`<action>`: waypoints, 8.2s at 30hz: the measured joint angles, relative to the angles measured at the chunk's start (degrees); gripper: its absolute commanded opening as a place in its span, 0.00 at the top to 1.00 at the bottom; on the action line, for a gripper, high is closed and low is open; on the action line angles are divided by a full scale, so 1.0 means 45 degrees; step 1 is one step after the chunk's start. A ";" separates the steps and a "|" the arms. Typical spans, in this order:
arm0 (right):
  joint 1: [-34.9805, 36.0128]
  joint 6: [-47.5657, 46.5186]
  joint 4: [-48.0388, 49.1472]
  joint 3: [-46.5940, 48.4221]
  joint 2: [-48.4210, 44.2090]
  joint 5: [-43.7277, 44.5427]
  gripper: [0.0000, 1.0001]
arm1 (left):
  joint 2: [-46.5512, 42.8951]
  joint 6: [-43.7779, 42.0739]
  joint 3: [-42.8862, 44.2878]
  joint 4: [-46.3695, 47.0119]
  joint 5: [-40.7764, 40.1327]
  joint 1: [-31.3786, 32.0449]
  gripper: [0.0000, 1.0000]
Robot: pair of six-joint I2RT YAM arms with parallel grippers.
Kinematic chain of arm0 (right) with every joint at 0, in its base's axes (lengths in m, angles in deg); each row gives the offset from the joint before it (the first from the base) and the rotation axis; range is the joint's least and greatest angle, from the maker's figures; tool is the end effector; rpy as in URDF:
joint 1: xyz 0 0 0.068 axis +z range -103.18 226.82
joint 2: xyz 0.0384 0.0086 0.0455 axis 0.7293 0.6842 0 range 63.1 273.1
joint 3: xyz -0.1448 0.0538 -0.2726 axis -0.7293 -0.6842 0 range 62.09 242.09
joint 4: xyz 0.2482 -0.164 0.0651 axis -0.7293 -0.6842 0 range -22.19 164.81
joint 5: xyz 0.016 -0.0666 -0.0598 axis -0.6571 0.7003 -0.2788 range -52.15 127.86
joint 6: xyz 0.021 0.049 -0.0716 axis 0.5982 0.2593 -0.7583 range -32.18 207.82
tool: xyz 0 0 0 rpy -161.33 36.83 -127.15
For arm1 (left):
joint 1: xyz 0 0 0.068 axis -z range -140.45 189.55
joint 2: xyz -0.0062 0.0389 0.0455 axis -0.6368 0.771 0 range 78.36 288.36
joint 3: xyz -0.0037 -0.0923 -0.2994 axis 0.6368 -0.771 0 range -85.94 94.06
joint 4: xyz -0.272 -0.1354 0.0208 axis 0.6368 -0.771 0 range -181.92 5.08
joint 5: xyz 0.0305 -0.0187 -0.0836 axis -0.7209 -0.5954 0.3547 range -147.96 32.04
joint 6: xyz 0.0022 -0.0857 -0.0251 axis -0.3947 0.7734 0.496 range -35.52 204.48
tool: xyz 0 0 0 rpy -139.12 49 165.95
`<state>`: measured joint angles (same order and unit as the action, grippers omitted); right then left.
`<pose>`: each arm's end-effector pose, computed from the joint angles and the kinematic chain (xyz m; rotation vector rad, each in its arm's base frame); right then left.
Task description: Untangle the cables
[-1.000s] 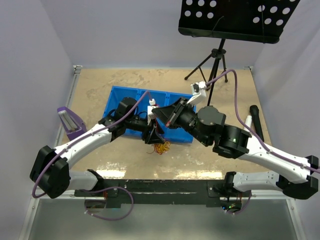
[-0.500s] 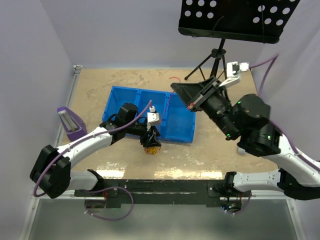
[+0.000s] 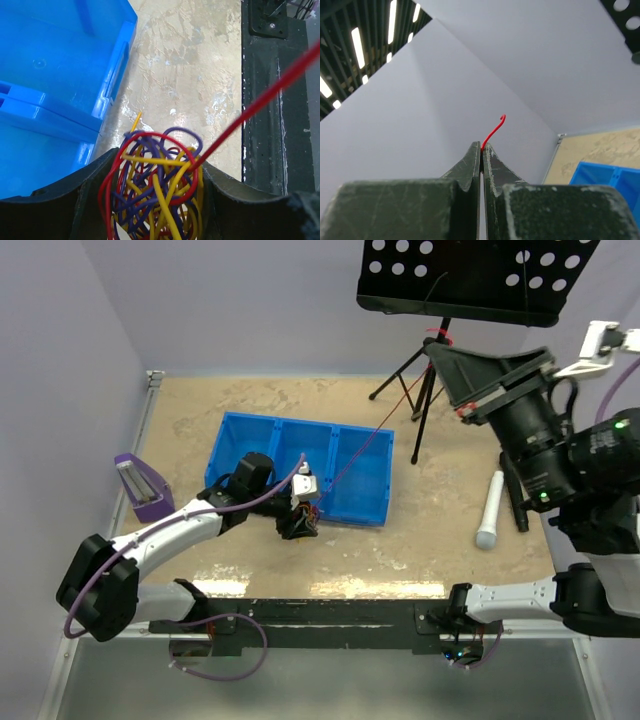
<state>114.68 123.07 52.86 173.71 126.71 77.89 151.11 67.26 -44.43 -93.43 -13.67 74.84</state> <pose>0.1059 0.1244 0.7027 0.3173 1.2763 1.1678 0.2207 -0.2241 0.2223 1.3425 1.7778 -1.0406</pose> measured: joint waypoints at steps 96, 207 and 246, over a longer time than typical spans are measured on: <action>0.0005 0.3565 0.4473 -1.5455 -0.0889 -0.3895 1.00 | -0.1404 -0.4682 0.3322 -0.7820 -0.0131 0.0005 0.38; 0.2254 0.2667 0.5149 -1.7068 -0.0563 -0.0126 1.00 | -0.0423 -0.4818 0.5489 -0.9709 0.0753 -0.0505 1.00; 0.1137 0.8636 -0.8738 -0.5192 -0.5765 0.8660 1.00 | -0.5945 -0.7966 0.1243 -1.1132 -0.7771 -0.2584 1.00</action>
<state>119.79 161.93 13.54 150.34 100.77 116.86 124.36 31.42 -38.83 -143.53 -48.64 63.21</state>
